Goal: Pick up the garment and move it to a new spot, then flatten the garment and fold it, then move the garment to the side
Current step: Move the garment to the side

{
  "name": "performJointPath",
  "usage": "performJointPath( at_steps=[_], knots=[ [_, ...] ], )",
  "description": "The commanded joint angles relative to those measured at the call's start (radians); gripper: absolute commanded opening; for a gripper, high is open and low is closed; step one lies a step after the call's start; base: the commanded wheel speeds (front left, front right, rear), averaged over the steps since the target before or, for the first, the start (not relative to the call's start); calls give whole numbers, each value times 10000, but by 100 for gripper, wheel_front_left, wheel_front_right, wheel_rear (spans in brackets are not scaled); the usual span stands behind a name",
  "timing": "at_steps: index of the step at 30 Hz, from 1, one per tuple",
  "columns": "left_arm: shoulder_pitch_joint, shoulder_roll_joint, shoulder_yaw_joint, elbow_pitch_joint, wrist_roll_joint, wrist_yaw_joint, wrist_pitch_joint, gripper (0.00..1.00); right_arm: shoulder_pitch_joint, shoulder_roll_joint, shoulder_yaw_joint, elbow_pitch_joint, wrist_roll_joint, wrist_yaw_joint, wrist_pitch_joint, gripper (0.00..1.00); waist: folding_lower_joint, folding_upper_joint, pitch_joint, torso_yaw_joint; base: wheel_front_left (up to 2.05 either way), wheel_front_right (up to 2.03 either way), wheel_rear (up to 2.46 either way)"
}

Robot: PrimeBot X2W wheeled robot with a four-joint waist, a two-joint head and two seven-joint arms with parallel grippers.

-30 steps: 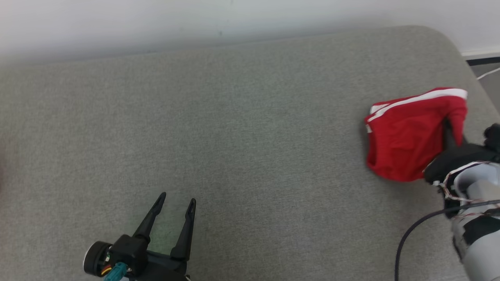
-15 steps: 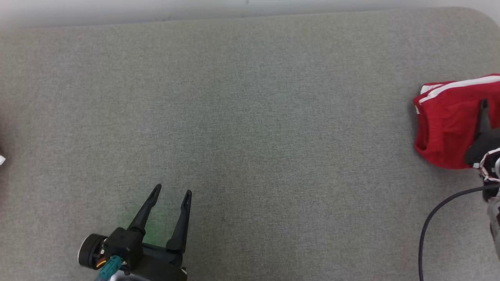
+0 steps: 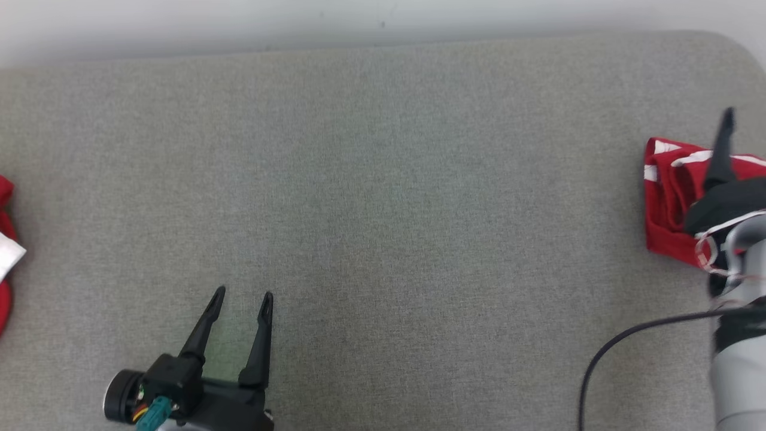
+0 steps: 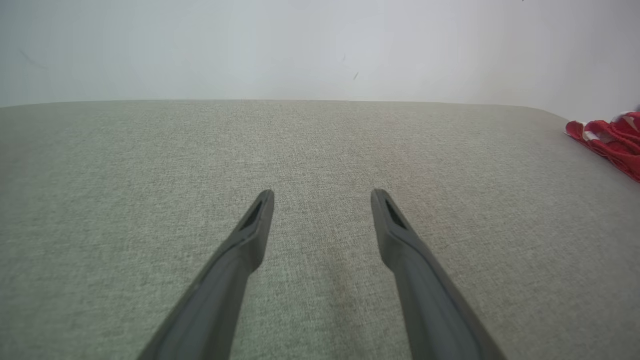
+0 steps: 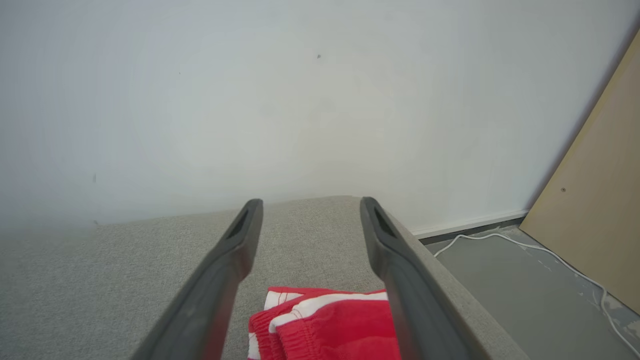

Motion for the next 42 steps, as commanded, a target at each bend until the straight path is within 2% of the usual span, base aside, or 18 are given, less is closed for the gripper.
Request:
performJointPath(
  at_steps=[1, 8, 13, 21, 29, 42],
  knots=[
    [231, 4, 30, 49, -17, 51, -11, 100, 286, 22, 136, -138, 138, -6, -5, 100, 0, -1, -256, -4, 0, 0, 0],
    [761, 6, 497, 145, -67, 326, -11, 100, 1941, 760, 1986, -1546, 1341, -6, -2, 100, 0, -1, -1136, 137, 0, 0, 0],
    [1200, 4, 685, 240, -93, 494, -11, 100, 3286, 1086, 2766, -2193, 2048, -6, -2, 100, 0, -1, -1800, 366, 0, 0, 0],
    [1830, 6, 1105, 244, 7, 889, -11, 100, 4899, 1484, 3102, -2978, 2410, -6, -2, 100, 0, -1, -2514, 612, 0, 0, 0],
    [2184, 2, 1512, 88, 18, 1044, -11, 100, 5907, 1738, 3123, -3446, 2424, -6, -2, 100, 0, -1, -2787, 698, 0, 0, 0],
    [2326, 4, 1860, -32, -4, 1033, -11, 100, 6244, 1784, 3674, -3582, 2441, -6, -2, 100, 0, -1, -2813, 595, 0, 0, 0]
  ],
)
